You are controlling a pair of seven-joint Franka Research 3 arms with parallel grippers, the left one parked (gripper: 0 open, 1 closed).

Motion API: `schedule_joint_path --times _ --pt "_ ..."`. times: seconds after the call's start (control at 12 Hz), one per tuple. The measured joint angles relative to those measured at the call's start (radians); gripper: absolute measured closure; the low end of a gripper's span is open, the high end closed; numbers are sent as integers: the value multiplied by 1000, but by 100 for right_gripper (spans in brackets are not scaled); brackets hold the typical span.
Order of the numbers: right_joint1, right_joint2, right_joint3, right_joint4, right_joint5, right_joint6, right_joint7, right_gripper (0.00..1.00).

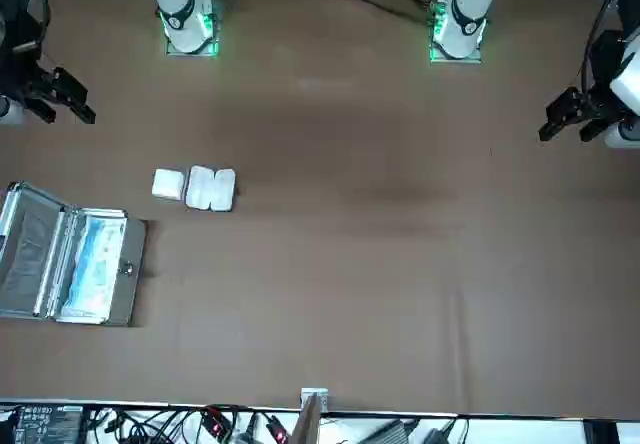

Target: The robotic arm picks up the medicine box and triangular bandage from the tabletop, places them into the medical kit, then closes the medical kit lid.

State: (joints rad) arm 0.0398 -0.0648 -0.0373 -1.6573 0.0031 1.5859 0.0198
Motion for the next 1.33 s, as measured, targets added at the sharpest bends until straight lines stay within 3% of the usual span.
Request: schedule_joint_path --times 0.5,0.83,1.0,1.33 --pt "18 13 9 0 0 -13 0 0" --pt "141 94 18 -15 -14 -5 67 0" --pt "223 179 22 -36 -23 50 132 0" --pt "306 269 22 -58 -45 132 268 0"
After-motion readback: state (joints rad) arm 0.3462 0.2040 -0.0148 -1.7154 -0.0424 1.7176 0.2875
